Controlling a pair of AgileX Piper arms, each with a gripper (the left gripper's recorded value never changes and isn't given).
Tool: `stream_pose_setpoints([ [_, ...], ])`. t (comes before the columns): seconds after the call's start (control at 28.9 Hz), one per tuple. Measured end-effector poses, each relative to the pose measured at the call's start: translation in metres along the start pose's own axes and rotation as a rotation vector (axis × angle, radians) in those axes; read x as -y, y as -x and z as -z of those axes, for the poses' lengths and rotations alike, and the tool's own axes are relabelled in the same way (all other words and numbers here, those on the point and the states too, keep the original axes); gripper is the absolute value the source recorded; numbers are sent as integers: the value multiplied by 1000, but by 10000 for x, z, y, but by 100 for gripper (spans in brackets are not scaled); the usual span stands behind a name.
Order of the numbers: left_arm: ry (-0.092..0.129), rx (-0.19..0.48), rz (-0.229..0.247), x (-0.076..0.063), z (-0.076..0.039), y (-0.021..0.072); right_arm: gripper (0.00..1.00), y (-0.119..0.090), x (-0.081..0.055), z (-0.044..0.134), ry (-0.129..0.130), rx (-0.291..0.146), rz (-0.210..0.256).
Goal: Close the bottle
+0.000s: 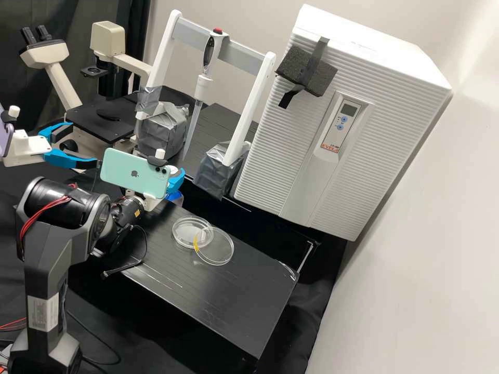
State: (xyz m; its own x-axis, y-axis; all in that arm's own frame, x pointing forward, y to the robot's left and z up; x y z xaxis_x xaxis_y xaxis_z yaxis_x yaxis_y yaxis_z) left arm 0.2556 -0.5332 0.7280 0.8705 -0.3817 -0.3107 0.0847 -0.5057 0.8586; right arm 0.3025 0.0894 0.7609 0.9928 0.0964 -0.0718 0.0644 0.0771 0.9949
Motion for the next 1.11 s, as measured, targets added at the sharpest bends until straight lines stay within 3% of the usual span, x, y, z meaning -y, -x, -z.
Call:
stream_pose_setpoints([
  [0.59,0,0,-7,-15,-1,-13,0,44,-117,90,-11,-26,-27],
  [0.94,0,0,-7,-15,-1,-13,0,-28,-57,7,0,7,-13],
  [1.0,0,0,-7,-15,-1,-13,0,-34,-54,-2,16,10,-14],
  [1.11,0,0,-7,-15,-1,-13,0,-41,-61,-29,18,20,-18],
])
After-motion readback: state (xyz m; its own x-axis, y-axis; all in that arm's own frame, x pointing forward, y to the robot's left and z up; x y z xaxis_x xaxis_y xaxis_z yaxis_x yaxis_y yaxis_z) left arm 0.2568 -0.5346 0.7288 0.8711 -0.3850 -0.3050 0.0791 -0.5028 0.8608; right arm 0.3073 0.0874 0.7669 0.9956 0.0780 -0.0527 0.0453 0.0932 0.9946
